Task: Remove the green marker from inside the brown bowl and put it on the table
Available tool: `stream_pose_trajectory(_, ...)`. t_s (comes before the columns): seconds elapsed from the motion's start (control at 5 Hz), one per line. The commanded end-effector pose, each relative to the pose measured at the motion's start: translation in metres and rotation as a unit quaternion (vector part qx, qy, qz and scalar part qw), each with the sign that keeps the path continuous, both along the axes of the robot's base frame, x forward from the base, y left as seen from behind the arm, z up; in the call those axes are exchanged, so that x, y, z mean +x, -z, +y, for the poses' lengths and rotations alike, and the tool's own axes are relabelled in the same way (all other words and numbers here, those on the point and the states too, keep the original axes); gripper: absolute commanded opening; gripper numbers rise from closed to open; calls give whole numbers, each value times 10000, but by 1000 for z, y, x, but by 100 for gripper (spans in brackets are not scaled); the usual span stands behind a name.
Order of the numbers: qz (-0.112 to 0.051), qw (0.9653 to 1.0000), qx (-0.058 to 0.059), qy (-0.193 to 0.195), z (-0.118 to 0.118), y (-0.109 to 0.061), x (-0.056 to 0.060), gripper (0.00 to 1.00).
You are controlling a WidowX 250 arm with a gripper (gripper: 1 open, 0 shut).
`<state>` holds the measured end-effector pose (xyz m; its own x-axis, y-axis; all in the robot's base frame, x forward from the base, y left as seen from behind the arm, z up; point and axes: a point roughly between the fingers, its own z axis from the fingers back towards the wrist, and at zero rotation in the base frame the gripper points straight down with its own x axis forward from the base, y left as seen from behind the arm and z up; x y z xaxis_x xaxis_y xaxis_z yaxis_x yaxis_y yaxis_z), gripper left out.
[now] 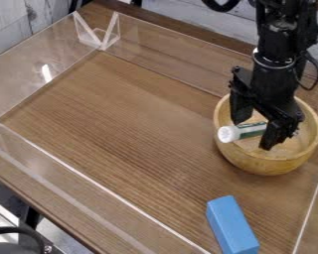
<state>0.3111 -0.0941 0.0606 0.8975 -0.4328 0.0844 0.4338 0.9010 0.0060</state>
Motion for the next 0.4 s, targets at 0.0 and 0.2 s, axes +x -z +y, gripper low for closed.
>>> stream_pose_trajectory(0.0, -232, 9997, -12, 17, -3, -15, 9, 100)
stream_pose_trajectory(0.2, -240, 9997, 18, 3, -4, -17, 10, 100)
